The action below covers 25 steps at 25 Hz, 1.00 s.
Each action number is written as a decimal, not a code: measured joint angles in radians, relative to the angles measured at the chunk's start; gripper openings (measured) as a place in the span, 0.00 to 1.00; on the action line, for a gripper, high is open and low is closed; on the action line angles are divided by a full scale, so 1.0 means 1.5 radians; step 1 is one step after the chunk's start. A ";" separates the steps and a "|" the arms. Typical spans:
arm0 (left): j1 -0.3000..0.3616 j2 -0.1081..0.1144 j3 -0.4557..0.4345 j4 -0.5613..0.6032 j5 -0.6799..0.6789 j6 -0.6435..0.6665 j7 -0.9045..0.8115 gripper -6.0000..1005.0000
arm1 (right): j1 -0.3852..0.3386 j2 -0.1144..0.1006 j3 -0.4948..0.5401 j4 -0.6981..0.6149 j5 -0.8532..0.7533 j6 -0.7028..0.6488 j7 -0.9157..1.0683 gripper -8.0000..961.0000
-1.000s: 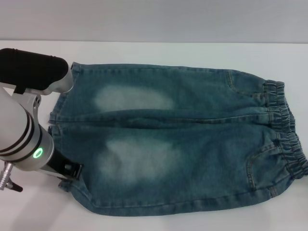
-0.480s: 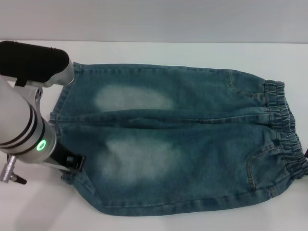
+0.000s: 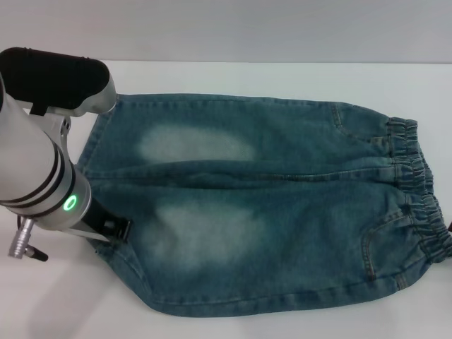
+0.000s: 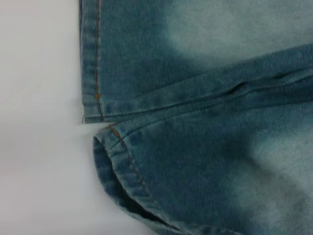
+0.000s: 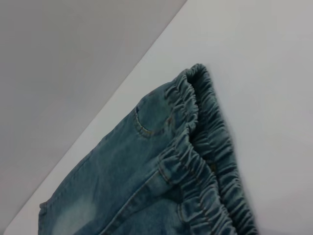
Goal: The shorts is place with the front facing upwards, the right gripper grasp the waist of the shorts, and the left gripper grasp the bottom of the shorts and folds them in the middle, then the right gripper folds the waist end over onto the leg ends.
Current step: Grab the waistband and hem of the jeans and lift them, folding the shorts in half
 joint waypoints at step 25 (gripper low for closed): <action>0.005 0.000 0.015 0.004 0.000 0.012 0.011 0.03 | 0.026 -0.001 0.000 0.018 0.004 -0.076 -0.020 0.33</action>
